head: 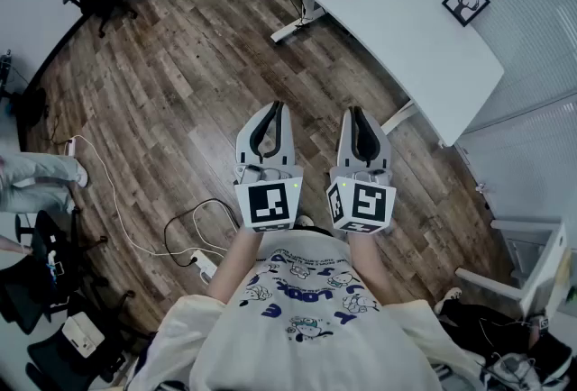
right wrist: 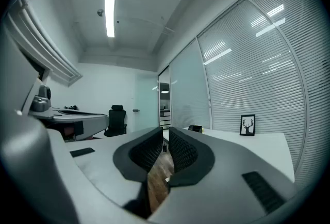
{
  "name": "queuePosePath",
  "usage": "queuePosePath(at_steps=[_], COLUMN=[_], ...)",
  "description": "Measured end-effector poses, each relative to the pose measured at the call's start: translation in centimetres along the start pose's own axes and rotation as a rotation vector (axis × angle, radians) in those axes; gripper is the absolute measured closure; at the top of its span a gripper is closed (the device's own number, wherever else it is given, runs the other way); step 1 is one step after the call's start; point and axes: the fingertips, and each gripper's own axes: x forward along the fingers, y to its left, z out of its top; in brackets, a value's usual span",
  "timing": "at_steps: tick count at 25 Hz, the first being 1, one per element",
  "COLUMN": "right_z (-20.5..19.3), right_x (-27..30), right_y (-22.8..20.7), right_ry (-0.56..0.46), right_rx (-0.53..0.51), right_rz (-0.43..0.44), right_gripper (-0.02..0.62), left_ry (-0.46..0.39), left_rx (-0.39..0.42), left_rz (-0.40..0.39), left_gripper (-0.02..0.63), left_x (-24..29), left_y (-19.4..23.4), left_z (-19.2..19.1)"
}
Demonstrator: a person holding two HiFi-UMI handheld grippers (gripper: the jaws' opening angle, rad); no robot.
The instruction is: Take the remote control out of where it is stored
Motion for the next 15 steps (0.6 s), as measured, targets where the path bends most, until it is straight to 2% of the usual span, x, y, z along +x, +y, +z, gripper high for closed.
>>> queuePosePath(at_steps=[15], right_z=[-0.5], right_x=[2.5], right_y=[-0.1], right_ry=[0.015], right_rx=[0.007], right_rz=[0.022], right_gripper=[0.540], left_ry=[0.007], left_rx=[-0.014], left_rz=[-0.007], left_gripper=[0.583], left_x=[2.5], left_y=[0.6], left_z=[-0.4])
